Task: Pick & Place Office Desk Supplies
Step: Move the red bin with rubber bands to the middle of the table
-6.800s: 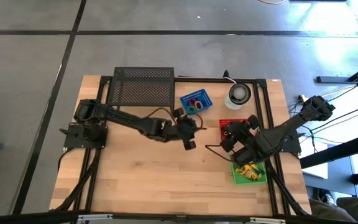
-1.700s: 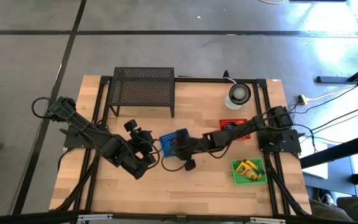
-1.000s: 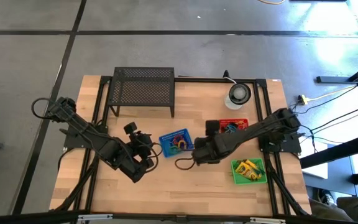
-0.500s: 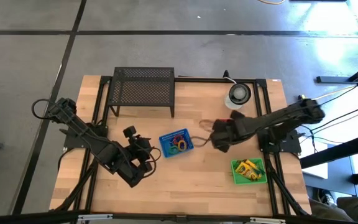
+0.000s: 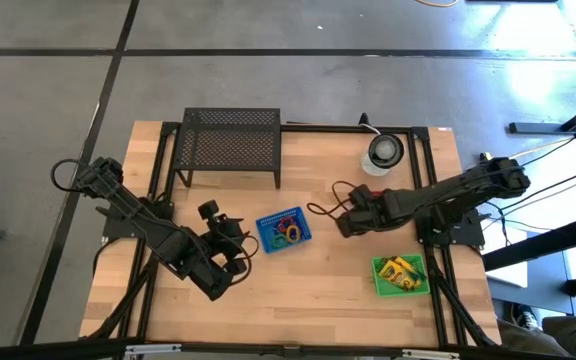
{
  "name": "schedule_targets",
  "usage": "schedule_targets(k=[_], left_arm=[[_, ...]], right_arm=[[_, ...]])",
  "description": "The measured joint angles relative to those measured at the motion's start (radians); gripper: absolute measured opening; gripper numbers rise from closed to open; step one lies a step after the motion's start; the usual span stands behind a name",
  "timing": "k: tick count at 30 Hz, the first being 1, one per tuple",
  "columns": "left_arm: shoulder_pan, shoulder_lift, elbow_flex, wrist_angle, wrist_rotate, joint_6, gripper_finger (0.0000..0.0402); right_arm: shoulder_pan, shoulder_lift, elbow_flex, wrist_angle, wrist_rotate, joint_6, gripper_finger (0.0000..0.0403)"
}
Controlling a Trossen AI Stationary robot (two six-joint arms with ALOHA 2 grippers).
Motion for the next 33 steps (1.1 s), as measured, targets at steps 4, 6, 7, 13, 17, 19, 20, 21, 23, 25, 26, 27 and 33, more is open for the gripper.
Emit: schedule_targets(k=[4, 6, 7, 13, 17, 19, 20, 21, 23, 25, 26, 27, 33], left_arm=[[0.000, 0.000, 0.000, 0.000, -0.001, 0.000, 0.0153], [0.000, 0.000, 0.000, 0.000, 0.000, 0.000, 0.0153], [0.000, 0.000, 0.000, 0.000, 0.000, 0.000, 0.0153], [0.000, 0.000, 0.000, 0.000, 0.000, -0.004, 0.0153], [0.000, 0.000, 0.000, 0.000, 0.001, -0.026, 0.0153], [0.000, 0.000, 0.000, 0.000, 0.001, -0.026, 0.0153], [0.000, 0.000, 0.000, 0.000, 0.001, -0.027, 0.0153], [0.000, 0.000, 0.000, 0.000, 0.001, -0.027, 0.0153], [0.000, 0.000, 0.000, 0.000, 0.001, -0.027, 0.0153], [0.000, 0.000, 0.000, 0.000, 0.001, -0.028, 0.0153], [0.000, 0.000, 0.000, 0.000, 0.002, -0.027, 0.0153], [0.000, 0.000, 0.000, 0.000, 0.002, -0.027, 0.0153], [0.000, 0.000, 0.000, 0.000, 0.002, -0.027, 0.0153]], right_arm=[[0.000, 0.000, -0.016, 0.057, 0.006, -0.004, 0.0155], [0.000, 0.000, -0.017, 0.054, 0.031, 0.004, 0.0155], [-0.002, 0.000, -0.017, 0.054, 0.047, 0.008, 0.0155], [-0.009, 0.006, -0.017, 0.054, 0.118, 0.004, 0.0155], [-0.009, 0.044, -0.017, 0.059, 0.135, 0.025, 0.0155], [-0.009, 0.077, -0.017, 0.057, 0.135, 0.044, 0.0155], [-0.009, 0.092, -0.017, 0.057, 0.135, 0.057, 0.0155], [-0.009, 0.108, -0.017, 0.057, 0.135, 0.068, 0.0155], [-0.012, 0.142, -0.017, 0.057, 0.135, 0.082, 0.0155], [-0.018, 0.170, -0.017, 0.057, 0.135, 0.095, 0.0155], [-0.023, 0.182, -0.017, 0.058, 0.135, 0.101, 0.0155], [-0.028, 0.194, -0.017, 0.057, 0.134, 0.101, 0.0155], [-0.047, 0.225, -0.017, 0.061, 0.126, 0.078, 0.0136]])
